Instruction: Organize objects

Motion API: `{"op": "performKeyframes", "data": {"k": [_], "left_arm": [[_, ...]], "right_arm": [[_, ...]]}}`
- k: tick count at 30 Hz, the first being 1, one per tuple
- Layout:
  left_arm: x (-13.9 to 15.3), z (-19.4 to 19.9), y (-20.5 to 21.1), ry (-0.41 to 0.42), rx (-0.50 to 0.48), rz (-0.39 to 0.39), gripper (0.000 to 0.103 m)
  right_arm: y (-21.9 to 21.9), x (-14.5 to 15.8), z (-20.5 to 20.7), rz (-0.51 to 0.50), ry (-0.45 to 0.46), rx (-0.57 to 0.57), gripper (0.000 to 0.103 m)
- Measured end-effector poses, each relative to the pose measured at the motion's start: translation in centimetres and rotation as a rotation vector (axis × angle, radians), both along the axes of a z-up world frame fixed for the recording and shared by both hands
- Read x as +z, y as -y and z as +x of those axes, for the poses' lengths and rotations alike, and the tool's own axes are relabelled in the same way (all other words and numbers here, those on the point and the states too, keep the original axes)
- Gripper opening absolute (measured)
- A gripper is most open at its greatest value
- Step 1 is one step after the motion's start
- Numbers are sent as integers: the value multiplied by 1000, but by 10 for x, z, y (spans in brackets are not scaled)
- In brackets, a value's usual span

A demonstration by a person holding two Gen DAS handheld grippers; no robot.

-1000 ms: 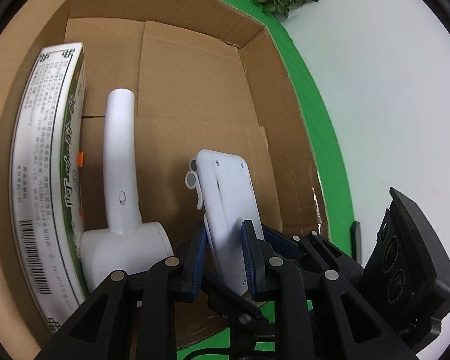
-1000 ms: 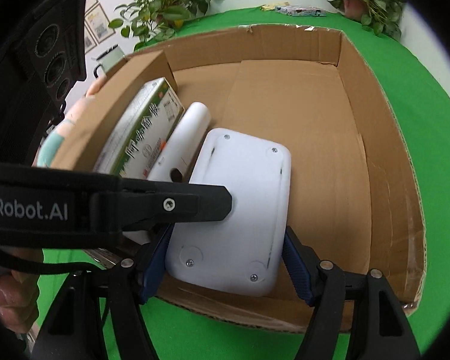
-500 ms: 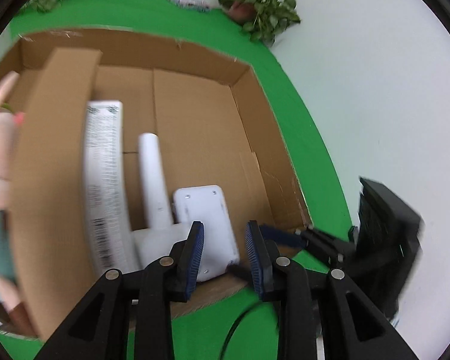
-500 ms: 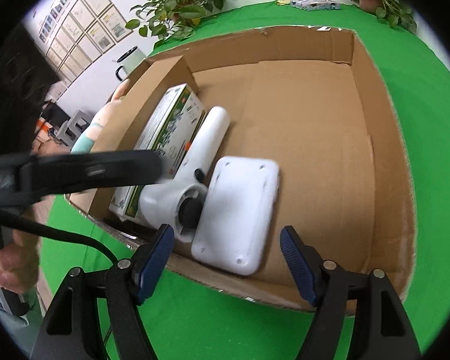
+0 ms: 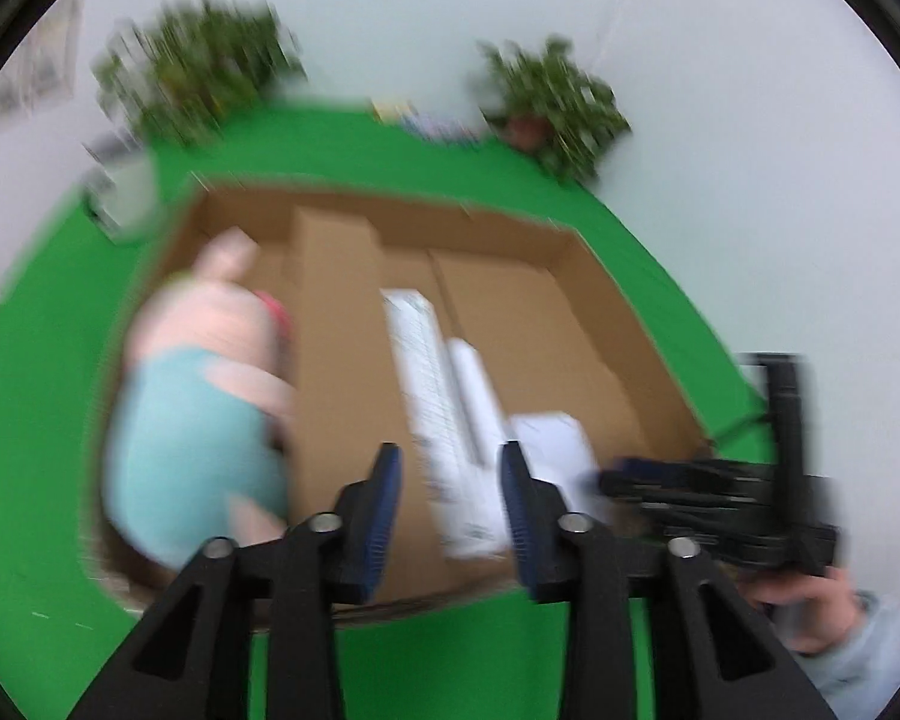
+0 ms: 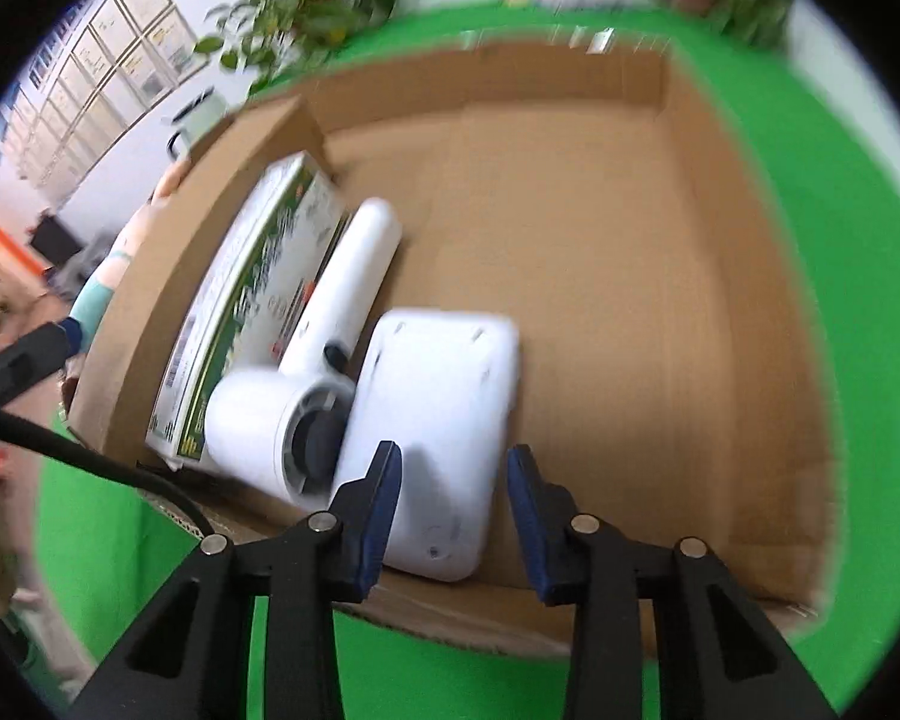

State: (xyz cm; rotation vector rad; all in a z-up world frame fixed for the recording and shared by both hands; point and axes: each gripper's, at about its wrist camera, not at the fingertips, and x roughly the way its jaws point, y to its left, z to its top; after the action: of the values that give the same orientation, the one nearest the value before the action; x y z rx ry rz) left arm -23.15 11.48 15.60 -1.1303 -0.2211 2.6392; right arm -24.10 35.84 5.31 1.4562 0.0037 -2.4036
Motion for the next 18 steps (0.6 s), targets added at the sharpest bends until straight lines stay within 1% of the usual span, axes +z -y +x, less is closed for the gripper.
{"op": "performKeyframes", "data": {"k": [1, 2, 3, 4, 6, 7, 9, 13, 15, 16, 18], "left_arm": [[1, 11, 2, -73, 41, -43, 60], [1, 23, 4, -142, 83, -80, 69], [-1, 32, 5, -193, 114, -106, 85], [-6, 45, 7, -264, 156, -143, 94], [-14, 56, 12, -291, 185, -166, 95], [-24, 57, 13, -278, 204, -174, 95], [-37, 55, 12, -266, 217, -182, 95], [-59, 48, -4, -300, 204, -256, 95], [-67, 48, -4, -323, 209, -230, 95], [-70, 48, -2, -327, 214, -202, 96], [-78, 46, -1, -341, 219, -184, 98]], "right_arm": [[1, 11, 12, 23, -78, -14, 50], [3, 24, 28, 35, -181, -27, 61], [4, 33, 44, 28, -278, -43, 89], [7, 40, 67, 16, -396, -64, 102], [17, 42, 93, 24, -519, -72, 103], [26, 38, 103, 40, -558, -66, 103], [42, 26, 104, 66, -589, -73, 103], [49, 6, 96, 88, -607, -121, 103], [49, -3, 92, 75, -579, -137, 103], [49, -6, 90, 79, -569, -146, 103], [47, -9, 94, 94, -564, -162, 103]]}}
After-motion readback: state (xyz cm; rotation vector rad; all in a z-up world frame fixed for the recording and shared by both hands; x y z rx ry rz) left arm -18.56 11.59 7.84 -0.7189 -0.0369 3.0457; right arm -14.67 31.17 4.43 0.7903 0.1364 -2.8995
